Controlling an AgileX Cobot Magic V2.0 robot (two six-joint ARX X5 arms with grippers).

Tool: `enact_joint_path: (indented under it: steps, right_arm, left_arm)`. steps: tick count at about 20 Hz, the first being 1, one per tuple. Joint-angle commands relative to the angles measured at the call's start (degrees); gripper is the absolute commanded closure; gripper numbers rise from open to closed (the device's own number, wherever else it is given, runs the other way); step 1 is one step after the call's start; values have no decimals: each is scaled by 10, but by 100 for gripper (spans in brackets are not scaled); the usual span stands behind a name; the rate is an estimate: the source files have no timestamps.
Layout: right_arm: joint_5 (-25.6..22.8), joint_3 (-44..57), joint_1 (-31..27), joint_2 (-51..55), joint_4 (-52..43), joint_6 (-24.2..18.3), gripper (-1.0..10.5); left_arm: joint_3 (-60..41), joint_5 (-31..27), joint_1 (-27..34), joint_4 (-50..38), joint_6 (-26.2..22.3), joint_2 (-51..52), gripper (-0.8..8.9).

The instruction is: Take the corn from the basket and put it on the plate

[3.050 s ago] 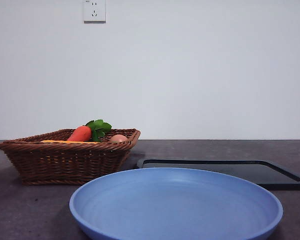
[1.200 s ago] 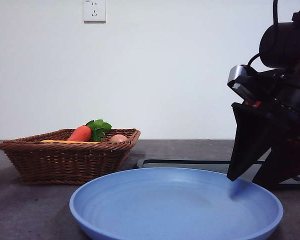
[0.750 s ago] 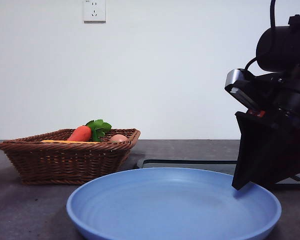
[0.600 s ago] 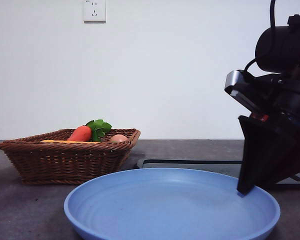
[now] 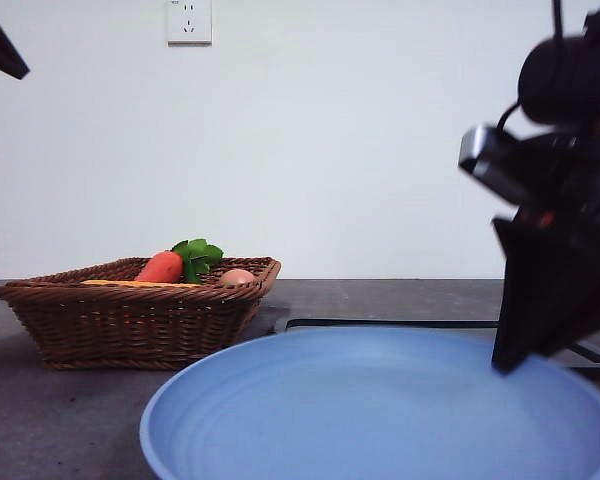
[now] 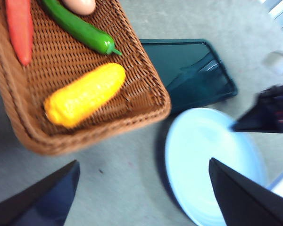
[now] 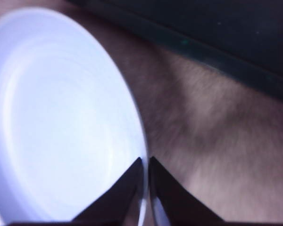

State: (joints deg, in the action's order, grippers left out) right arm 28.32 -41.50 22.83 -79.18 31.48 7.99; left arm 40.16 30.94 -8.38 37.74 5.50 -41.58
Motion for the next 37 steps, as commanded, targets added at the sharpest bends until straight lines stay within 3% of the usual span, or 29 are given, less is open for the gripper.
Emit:
enact_joint_path:
  steps: [1, 10, 16, 21, 28, 32, 37]
  right_arm:
    - [7, -26, 3, 43, 24, 6, 944]
    - [1, -55, 2, 222, 131, 12, 944]
    - [-3, -55, 2, 303, 175, 22, 944]
    - [-17, -55, 2, 342, 196, 28, 944]
    - [-23, -55, 2, 344, 200, 30, 944]
    - [-24, -55, 2, 344, 200, 30, 944]
    - [-25, -55, 2, 343, 193, 31, 944]
  left_arm:
    - [42, -32, -23, -10, -34, -43, 370]
    - [203, -172, -130, -13, -167, -300, 370]
    - [318, -224, -165, 12, -242, -485, 370]
    - [339, -233, -174, 11, -258, -579, 370]
    - [339, -246, -180, -18, -258, -630, 376]
    - [339, -249, -183, -15, -258, -634, 538]
    - [343, -249, -183, -6, -235, -633, 650]
